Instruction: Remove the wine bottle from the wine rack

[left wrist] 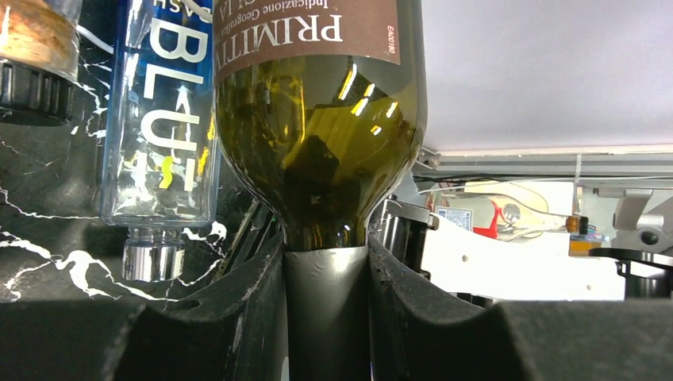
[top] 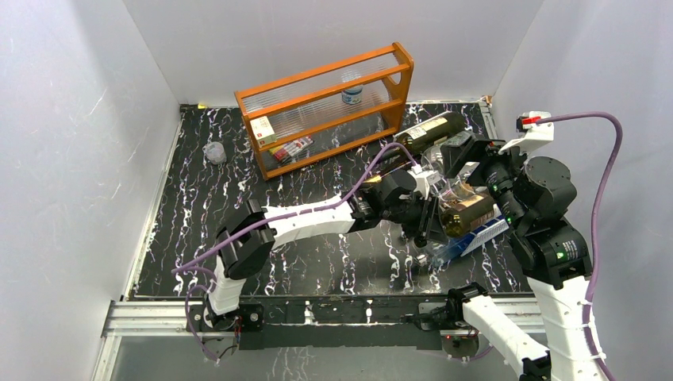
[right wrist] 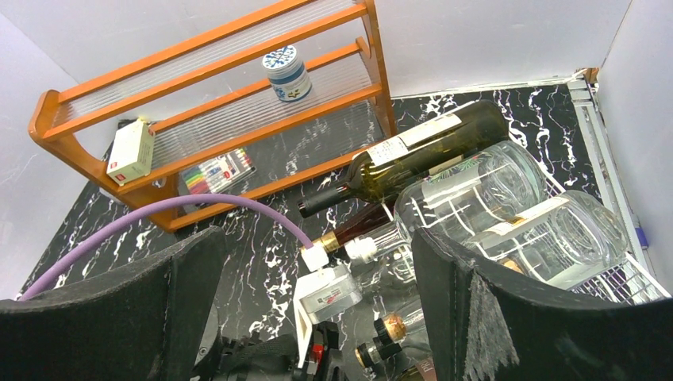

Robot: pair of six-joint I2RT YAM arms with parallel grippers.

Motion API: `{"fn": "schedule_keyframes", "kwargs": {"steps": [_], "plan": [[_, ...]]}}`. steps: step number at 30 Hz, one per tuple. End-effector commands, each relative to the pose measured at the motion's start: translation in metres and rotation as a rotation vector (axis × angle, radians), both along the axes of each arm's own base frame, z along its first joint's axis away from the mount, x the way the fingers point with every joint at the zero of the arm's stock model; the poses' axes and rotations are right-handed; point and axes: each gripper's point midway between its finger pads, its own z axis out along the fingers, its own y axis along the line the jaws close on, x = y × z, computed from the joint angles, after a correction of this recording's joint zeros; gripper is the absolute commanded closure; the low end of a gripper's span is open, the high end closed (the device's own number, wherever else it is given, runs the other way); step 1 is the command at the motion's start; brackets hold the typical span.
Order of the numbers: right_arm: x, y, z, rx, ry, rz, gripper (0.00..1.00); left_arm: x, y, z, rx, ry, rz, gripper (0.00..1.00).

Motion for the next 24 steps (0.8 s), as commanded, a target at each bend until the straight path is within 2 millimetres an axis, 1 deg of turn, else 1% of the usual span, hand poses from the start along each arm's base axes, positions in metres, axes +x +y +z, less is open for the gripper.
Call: {"fn": "schedule_keyframes", "kwargs": {"steps": [1, 4, 8, 12, 16, 19, 22, 24], "plan": [[0.001, 0.001, 0.022, 0.024, -0.083, 0.002, 0.02, -0.011, 0.002, 0.098, -0.24, -0.072, -0.037, 1.0], [0.001, 0.001, 0.022, 0.024, -0.082, 0.002, 0.02, -0.011, 0.004, 0.106, -0.257, -0.065, -0.036, 1.0], [-0.001, 0.0, 0.027, 0.027, -0.092, 0.002, 0.02, -0.007, 0.009, 0.12, -0.283, -0.073, -0.025, 1.0], [-0.003, -0.002, 0.034, 0.025, -0.109, -0.005, 0.02, -0.001, 0.021, 0.142, -0.314, -0.075, -0.016, 1.0], [-0.004, -0.003, 0.043, 0.025, -0.132, -0.007, 0.02, -0.011, 0.028, 0.17, -0.376, -0.067, -0.07, 1.0], [-0.003, -0.003, 0.049, 0.028, -0.144, -0.007, 0.02, -0.015, 0.034, 0.186, -0.408, -0.066, -0.085, 1.0], [-0.005, -0.003, 0.058, 0.027, -0.162, 0.001, 0.02, -0.007, 0.047, 0.194, -0.396, -0.086, -0.046, 1.0], [-0.006, -0.001, 0.067, 0.027, -0.181, 0.012, 0.02, 0.007, 0.06, 0.196, -0.373, -0.091, -0.011, 1.0]]}}
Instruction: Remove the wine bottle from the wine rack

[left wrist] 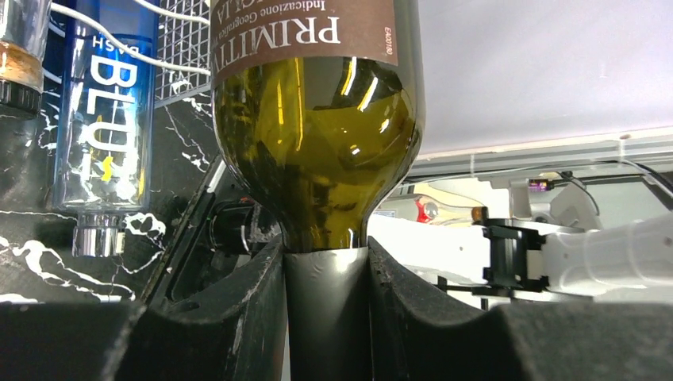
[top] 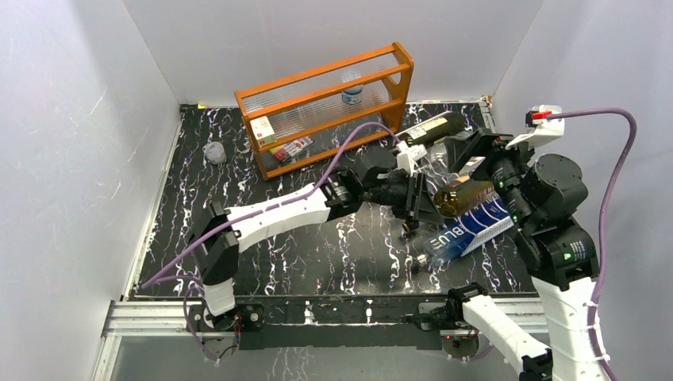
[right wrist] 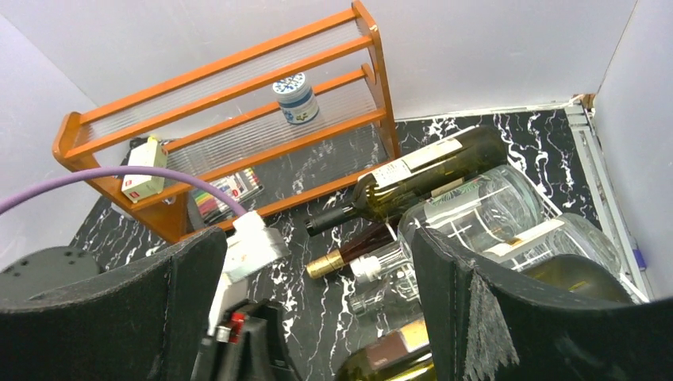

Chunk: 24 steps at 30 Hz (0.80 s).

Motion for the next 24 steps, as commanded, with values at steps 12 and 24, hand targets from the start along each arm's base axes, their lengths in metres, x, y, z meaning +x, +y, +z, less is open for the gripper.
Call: {"fn": "schedule_keyframes", "kwargs": {"steps": [12, 24], "plan": [[0.013, 0.027, 0.071, -0.025, -0.209, 0.134, 0.02, 0.052, 0.181, 0.159, -0.058, -0.273, 0.393, 1.0], [0.067, 0.131, 0.003, -0.034, -0.015, 0.568, 0.02, 0.023, 0.276, 0.108, 0.252, -0.106, 0.654, 1.0]]}}
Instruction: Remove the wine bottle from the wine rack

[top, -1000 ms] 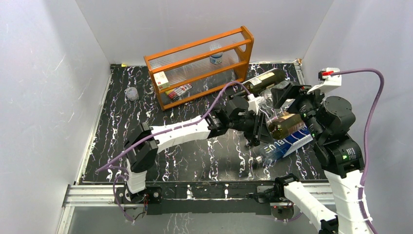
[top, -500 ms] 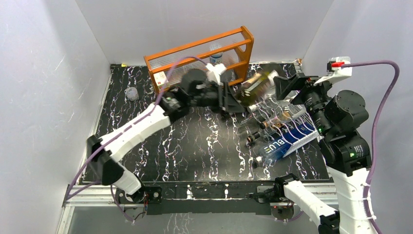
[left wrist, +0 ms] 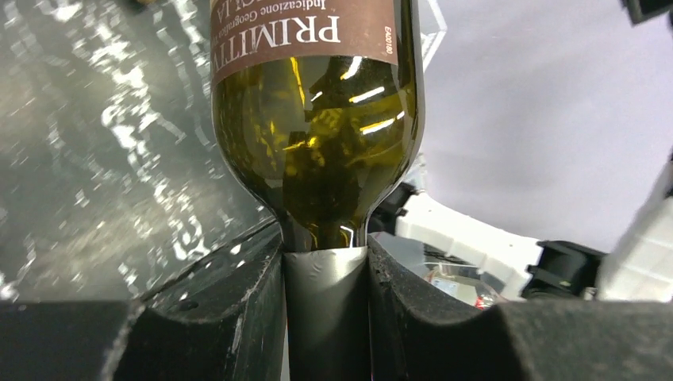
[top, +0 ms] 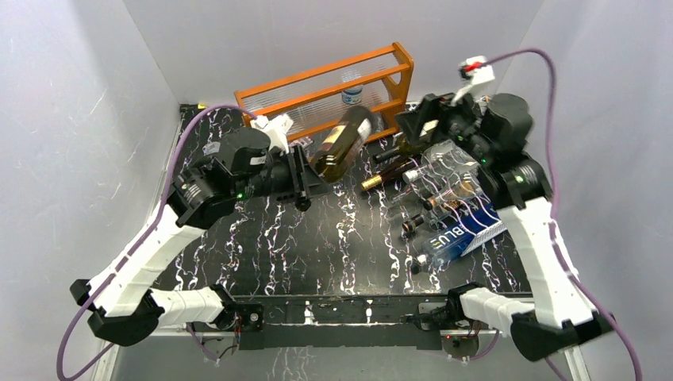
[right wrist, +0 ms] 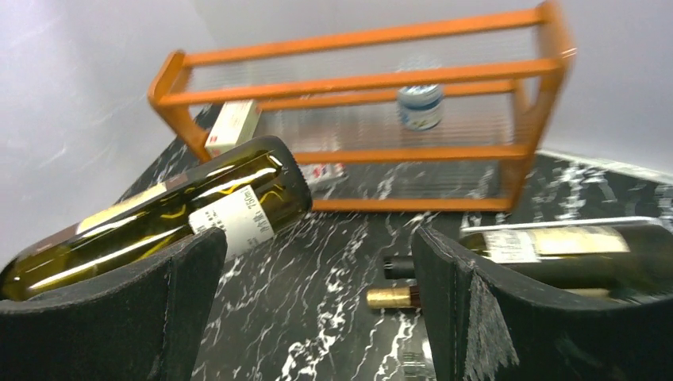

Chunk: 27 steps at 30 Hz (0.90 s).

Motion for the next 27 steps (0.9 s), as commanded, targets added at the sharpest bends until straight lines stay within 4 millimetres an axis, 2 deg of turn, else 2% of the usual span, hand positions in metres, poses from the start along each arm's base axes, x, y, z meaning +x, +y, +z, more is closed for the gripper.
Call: {"fn": "schedule_keyframes", "kwargs": {"steps": [1, 4, 7, 10, 12, 14, 17, 20, 24, 27], "plan": [[0.005, 0.061, -0.021, -0.031, 0.035, 0.253, 0.02, -0.011, 0.043, -0.001, 0.047, 0.014, 0.137, 1.0], [-0.01, 0.111, -0.043, -0.141, 0.018, 0.341, 0.02, -0.014, 0.063, -0.019, 0.121, 0.056, 0.208, 1.0], [-0.039, 0.158, -0.065, -0.251, -0.045, 0.465, 0.02, -0.02, 0.07, -0.037, 0.2, 0.112, 0.208, 1.0], [-0.06, 0.185, -0.094, -0.326, -0.119, 0.552, 0.02, -0.026, 0.078, -0.06, 0.309, 0.185, 0.208, 1.0], [-0.064, 0.192, -0.107, -0.336, -0.159, 0.592, 0.02, -0.029, 0.085, -0.069, 0.351, 0.207, 0.217, 1.0], [-0.078, 0.196, -0.117, -0.361, -0.235, 0.687, 0.03, -0.031, 0.089, -0.074, 0.361, 0.212, 0.222, 1.0], [-0.1, 0.199, -0.127, -0.388, -0.443, 0.819, 0.08, -0.035, 0.093, -0.08, 0.372, 0.226, 0.225, 1.0], [-0.105, 0.197, -0.134, -0.382, -0.631, 0.81, 0.06, -0.041, 0.086, -0.088, 0.359, 0.26, 0.184, 1.0], [-0.106, 0.213, -0.147, -0.397, -0.655, 0.873, 0.06, -0.043, 0.076, -0.098, 0.341, 0.289, 0.152, 1.0], [-0.111, 0.226, -0.159, -0.395, -0.696, 0.932, 0.02, -0.043, 0.068, -0.102, 0.322, 0.306, 0.137, 1.0]]}}
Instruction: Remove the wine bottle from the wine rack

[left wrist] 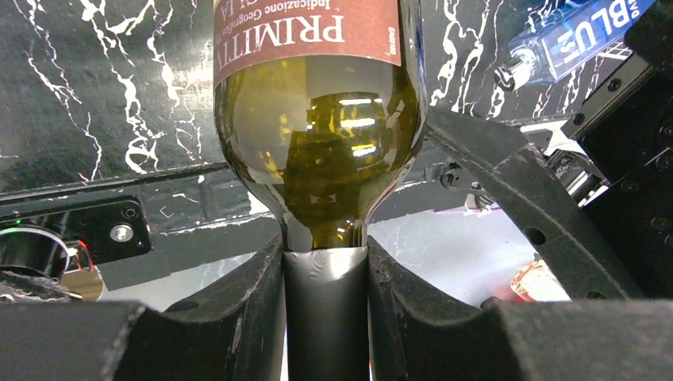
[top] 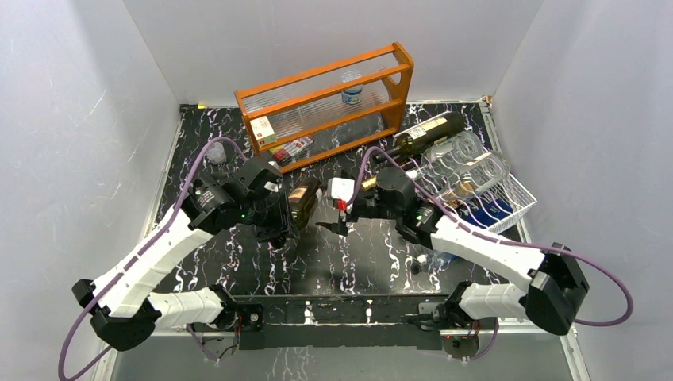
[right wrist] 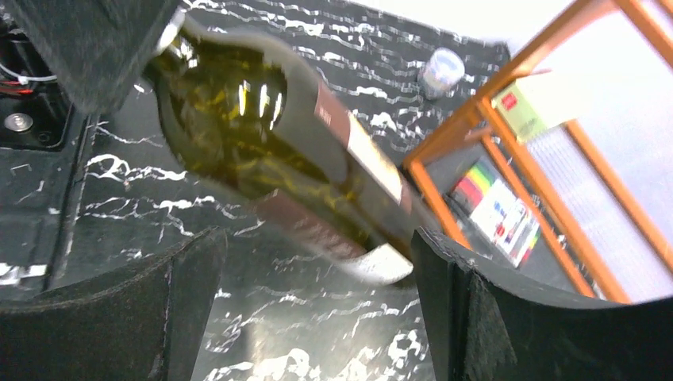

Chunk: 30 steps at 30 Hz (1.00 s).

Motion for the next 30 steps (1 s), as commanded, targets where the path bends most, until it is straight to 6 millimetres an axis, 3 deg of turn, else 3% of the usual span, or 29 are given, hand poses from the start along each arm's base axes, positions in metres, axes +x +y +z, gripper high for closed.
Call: {"fn": "schedule_keyframes", "kwargs": {"steps": [1, 13, 16, 19, 23, 30], "plan": [[-0.009, 0.028, 0.036, 0.144, -0.211, 0.143, 0.02, 0.007, -0.023, 0.019, -0.139, -0.059, -0.03, 1.0], [-0.023, 0.067, -0.006, 0.113, -0.218, 0.205, 0.03, 0.011, -0.036, 0.016, -0.149, -0.039, -0.062, 1.0], [-0.019, 0.068, -0.014, 0.101, -0.224, 0.185, 0.1, 0.011, -0.037, 0.013, -0.14, -0.027, -0.07, 1.0], [-0.018, 0.066, -0.018, 0.1, -0.251, 0.174, 0.02, 0.012, -0.038, 0.011, -0.143, -0.025, -0.066, 1.0], [-0.016, 0.064, -0.023, 0.096, -0.29, 0.162, 0.02, 0.012, -0.039, 0.006, -0.128, -0.008, -0.064, 1.0], [-0.017, 0.052, -0.008, 0.126, -0.3, 0.123, 0.02, 0.014, -0.038, -0.004, -0.1, 0.002, -0.066, 1.0]]}}
